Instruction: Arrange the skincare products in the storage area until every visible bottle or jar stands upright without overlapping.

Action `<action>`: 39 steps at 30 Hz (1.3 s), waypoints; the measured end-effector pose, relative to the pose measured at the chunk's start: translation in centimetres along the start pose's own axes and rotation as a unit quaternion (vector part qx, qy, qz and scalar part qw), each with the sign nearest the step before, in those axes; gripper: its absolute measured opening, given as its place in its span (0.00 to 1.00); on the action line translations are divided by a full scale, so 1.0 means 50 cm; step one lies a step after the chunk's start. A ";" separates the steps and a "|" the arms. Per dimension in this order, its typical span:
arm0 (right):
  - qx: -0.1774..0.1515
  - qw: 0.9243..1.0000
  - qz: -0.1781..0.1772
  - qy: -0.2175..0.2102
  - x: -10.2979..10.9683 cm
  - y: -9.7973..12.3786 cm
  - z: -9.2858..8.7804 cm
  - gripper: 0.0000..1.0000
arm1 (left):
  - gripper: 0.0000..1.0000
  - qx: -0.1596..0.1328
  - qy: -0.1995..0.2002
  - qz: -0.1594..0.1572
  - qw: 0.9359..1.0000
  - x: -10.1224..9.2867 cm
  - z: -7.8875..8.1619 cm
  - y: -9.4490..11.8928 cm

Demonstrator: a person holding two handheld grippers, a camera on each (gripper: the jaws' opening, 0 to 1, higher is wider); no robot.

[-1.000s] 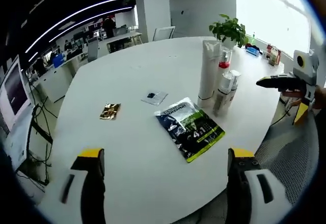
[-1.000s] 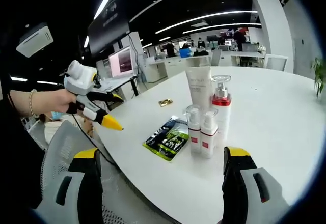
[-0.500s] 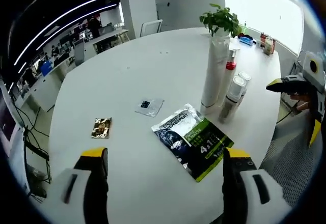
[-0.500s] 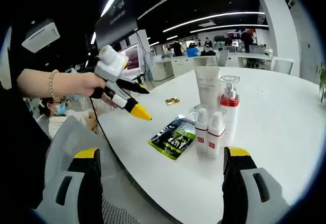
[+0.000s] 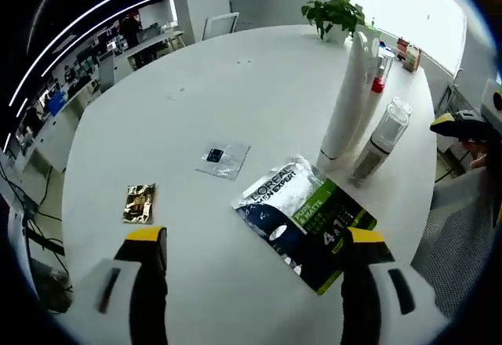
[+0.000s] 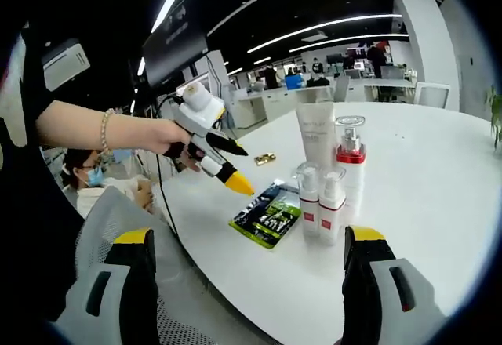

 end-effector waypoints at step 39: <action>0.041 0.999 -0.013 -0.029 -0.008 -0.009 -0.021 1.00 | 0.82 0.017 -0.035 -0.043 0.998 0.099 0.086 -0.190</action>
Point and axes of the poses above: the point that each gripper's makers call its tool centre point, and the gripper's own axes: y roughly backward along the fingers, x roughly to its left, z roughly out of its top, the point moved 7 cm from there along y, roughly backward along the fingers, and after that the axes turned 9 degrees about -x, right-handed, at the moved point
